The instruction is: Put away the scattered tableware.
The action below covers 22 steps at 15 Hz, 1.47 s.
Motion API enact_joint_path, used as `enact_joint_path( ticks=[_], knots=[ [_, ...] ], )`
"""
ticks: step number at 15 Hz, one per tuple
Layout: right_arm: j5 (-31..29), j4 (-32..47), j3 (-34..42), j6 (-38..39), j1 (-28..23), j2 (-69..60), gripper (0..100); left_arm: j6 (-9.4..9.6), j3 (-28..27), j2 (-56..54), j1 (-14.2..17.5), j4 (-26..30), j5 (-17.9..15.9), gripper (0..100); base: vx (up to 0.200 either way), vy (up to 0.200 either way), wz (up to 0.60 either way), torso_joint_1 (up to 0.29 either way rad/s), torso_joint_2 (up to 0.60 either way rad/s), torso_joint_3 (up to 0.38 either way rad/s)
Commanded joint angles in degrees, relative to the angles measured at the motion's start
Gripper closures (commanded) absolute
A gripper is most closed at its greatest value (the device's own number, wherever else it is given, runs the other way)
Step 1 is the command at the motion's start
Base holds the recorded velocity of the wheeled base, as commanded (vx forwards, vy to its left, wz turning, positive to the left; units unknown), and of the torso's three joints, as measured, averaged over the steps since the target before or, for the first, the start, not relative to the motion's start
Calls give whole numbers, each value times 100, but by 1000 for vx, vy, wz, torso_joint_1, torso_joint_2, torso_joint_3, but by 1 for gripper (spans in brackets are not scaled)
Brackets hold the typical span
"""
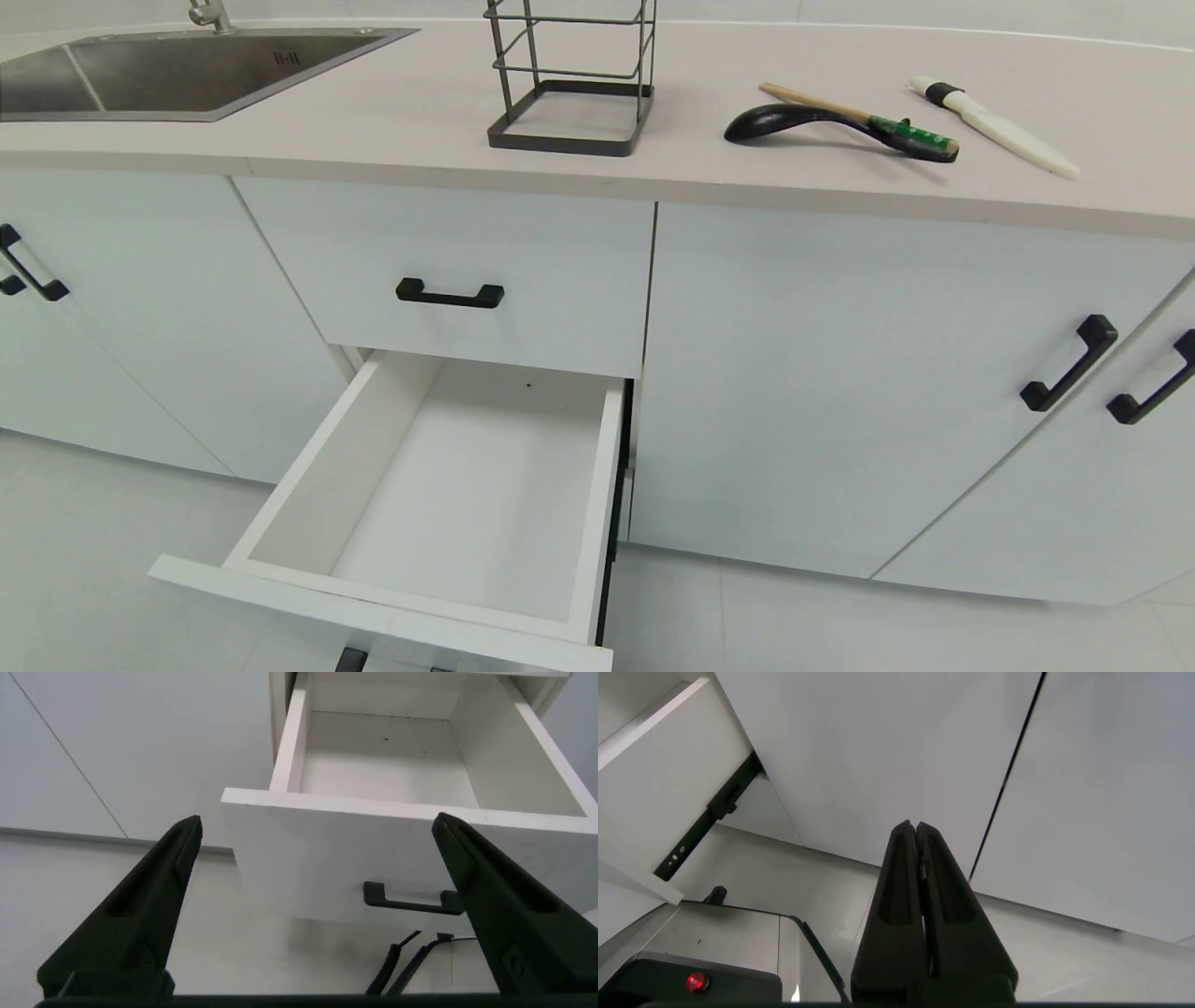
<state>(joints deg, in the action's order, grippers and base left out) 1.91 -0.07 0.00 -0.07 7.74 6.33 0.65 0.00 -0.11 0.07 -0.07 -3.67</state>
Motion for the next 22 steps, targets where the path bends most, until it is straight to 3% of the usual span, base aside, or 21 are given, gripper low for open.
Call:
enact_joint_path(
  ticks=[1,4,8,11,19,22],
  knots=[
    [2,-1,0,-1,8,9,100,14,0,11,1,-1,112,0,0,-200,0,-2,2,-2],
    [2,-1,0,-1,-1,9,100,14,0,11,1,-10,121,0,200,-200,0,1,4,4],
    [2,-1,0,-1,8,9,100,6,0,11,1,-1,112,0,0,0,0,0,0,0],
    [2,-1,0,-1,8,9,100,-3,0,11,1,-1,112,0,0,0,600,6,1,-7],
    [2,-1,0,-1,8,9,100,-12,0,11,1,-10,112,0,0,0,0,0,0,0],
    [2,-1,0,-1,-1,9,100,-12,0,11,1,-1,112,0,0,200,0,4,2,2]
  ],
)
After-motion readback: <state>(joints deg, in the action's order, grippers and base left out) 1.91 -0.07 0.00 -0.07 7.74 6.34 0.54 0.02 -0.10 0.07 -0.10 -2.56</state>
